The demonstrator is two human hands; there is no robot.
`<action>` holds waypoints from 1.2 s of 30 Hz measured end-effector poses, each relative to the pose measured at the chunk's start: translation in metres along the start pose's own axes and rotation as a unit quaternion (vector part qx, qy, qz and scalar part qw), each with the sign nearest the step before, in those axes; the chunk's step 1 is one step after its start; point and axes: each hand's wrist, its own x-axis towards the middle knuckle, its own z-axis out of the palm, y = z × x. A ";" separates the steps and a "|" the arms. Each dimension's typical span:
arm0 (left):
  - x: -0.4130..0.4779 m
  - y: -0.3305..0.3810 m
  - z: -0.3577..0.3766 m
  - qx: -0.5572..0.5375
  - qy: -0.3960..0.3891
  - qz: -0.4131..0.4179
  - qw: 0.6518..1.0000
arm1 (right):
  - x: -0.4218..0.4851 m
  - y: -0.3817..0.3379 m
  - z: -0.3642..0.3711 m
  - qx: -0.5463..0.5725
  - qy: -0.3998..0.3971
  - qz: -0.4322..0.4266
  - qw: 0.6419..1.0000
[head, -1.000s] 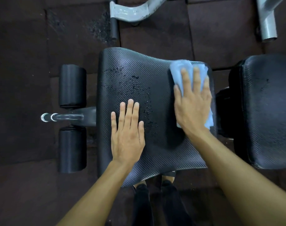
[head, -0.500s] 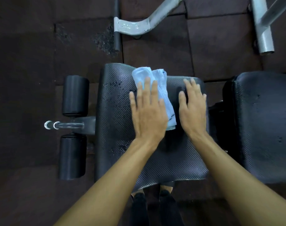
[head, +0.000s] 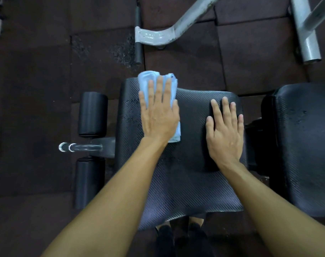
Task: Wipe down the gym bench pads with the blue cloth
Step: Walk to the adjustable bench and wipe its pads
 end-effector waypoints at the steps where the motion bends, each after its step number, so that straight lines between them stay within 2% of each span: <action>1: 0.005 -0.009 -0.003 -0.001 -0.002 -0.019 1.000 | 0.000 0.000 0.000 -0.001 -0.001 0.001 1.000; 5: 0.017 -0.043 -0.015 -0.032 -0.004 -0.093 0.995 | 0.000 -0.002 0.000 -0.002 0.003 0.002 1.000; 7: 0.018 -0.059 -0.019 -0.083 0.007 -0.131 0.988 | 0.000 -0.001 0.000 -0.006 0.002 0.002 1.000; 11: -0.008 -0.085 -0.024 -0.241 0.024 -0.247 0.938 | 0.000 -0.002 -0.001 -0.015 -0.005 0.001 1.000; 15: -0.067 -0.088 -0.026 -0.266 0.020 -0.255 0.929 | 0.000 -0.003 -0.002 -0.022 -0.016 0.005 1.000; 23: -0.195 -0.074 -0.033 -0.241 0.034 -0.256 0.936 | 0.000 -0.003 -0.002 -0.020 -0.012 0.000 1.000; 26: -0.243 -0.058 -0.027 -0.156 0.006 -0.285 0.946 | -0.001 -0.002 -0.001 -0.018 -0.006 -0.003 1.000; 31: -0.246 -0.036 -0.015 0.010 -0.019 -0.207 0.978 | -0.001 -0.001 0.000 -0.019 -0.007 -0.008 1.000; 36: -0.196 -0.037 -0.018 0.053 -0.025 -0.112 0.992 | -0.001 -0.001 0.000 -0.017 -0.004 -0.013 1.000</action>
